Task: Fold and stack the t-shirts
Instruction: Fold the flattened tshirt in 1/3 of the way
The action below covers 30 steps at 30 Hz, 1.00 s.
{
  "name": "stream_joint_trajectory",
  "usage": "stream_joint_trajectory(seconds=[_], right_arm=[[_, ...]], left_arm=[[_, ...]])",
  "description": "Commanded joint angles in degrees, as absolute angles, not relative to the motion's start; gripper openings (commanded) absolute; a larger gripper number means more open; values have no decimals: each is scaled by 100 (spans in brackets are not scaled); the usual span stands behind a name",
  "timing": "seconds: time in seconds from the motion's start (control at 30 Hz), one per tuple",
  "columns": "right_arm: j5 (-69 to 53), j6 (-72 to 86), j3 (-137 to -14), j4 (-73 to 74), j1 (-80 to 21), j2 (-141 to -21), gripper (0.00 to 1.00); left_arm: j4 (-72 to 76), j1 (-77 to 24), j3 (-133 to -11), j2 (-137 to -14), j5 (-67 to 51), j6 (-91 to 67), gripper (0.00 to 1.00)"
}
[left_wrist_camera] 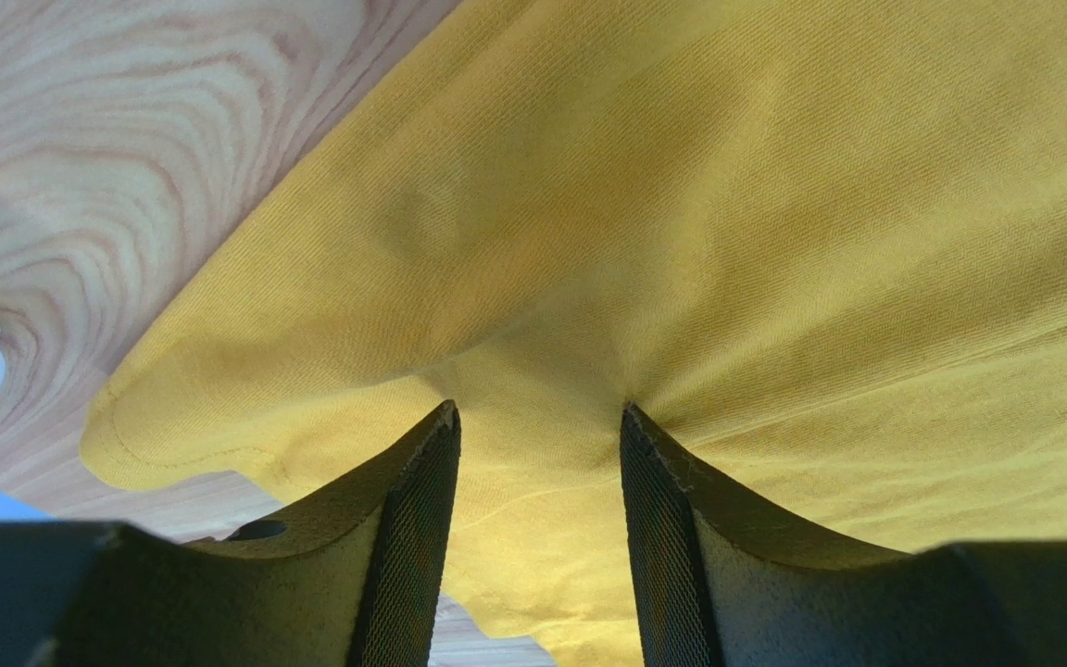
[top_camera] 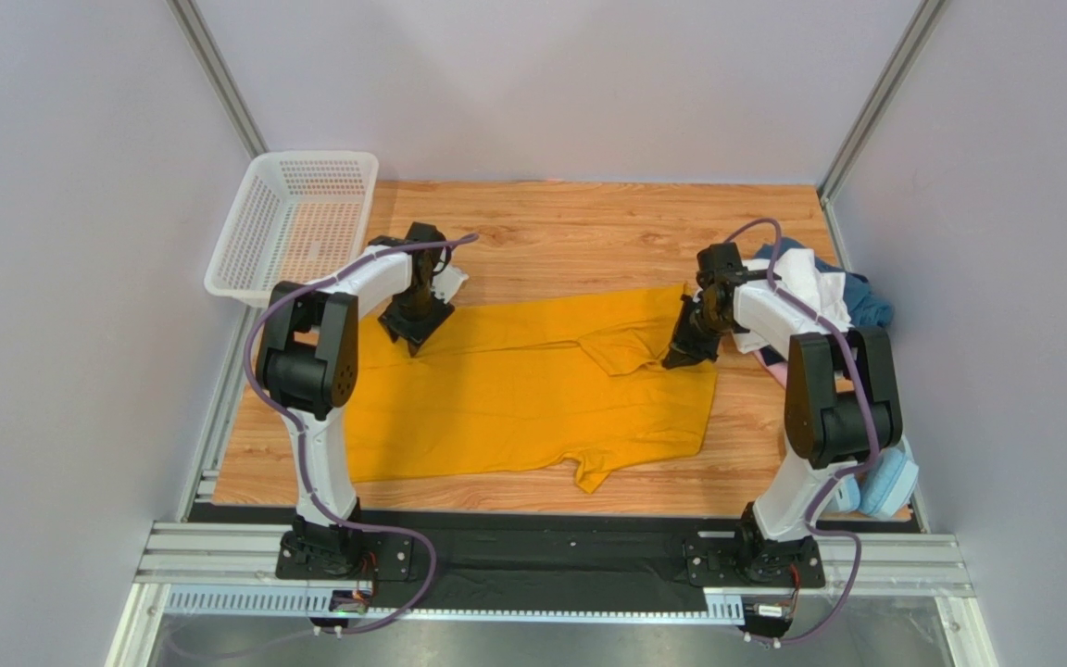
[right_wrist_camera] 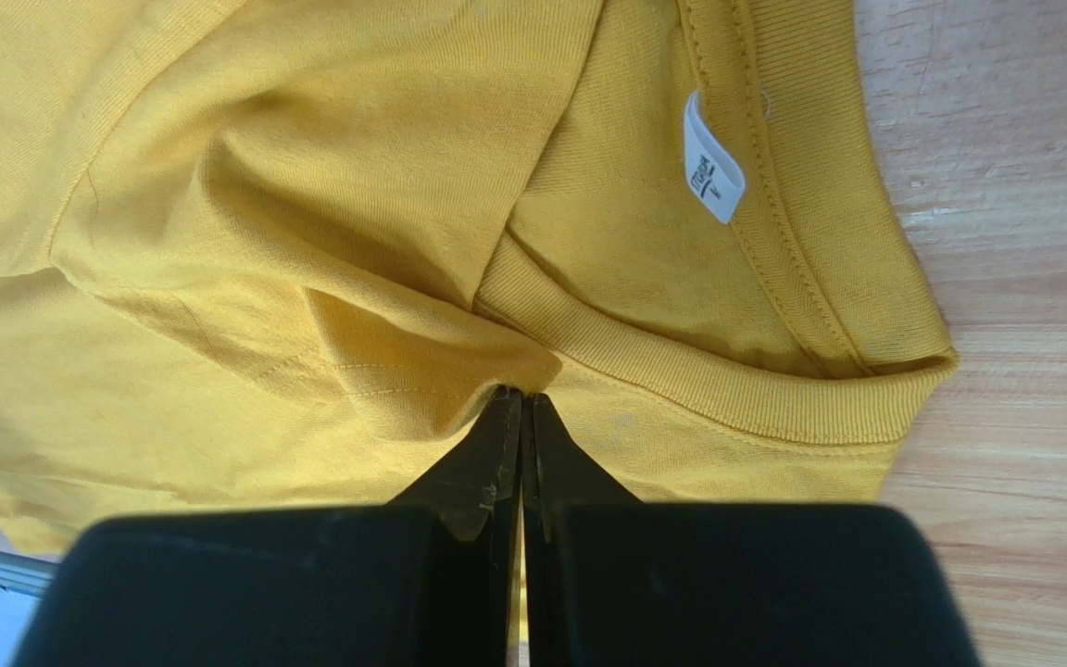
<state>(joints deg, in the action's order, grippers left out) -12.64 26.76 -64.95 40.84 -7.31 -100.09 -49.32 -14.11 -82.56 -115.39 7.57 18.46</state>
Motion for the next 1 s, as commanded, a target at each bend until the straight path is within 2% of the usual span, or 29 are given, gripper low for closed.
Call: stream_joint_trajectory(seconds=[0.0, 0.4, 0.63, 0.83, 0.97], right_arm=[[-1310, 2689, -6619, 3964, -729, -9906, 0], [-818, 2681, -6143, 4456, -721, -8719, 0], [-1177, 2751, -6249, 4579, -721, -8535, 0], [-1651, 2821, -5600, 4500, -966, -8332, 1], [-1942, 2970, -4879, 4175, -1308, -8647, 29]], left_arm=[[-5098, -1380, -8358, -11584, 659, 1907, 53], [-5089, -1380, -8411, -11646, 642, 1925, 53], [-5063, -1380, -8341, -11628, 633, 1916, 53], [-5045, -1380, -8341, -11672, 624, 1925, 53], [-5054, -1380, -8385, -11672, 615, 1916, 53]])
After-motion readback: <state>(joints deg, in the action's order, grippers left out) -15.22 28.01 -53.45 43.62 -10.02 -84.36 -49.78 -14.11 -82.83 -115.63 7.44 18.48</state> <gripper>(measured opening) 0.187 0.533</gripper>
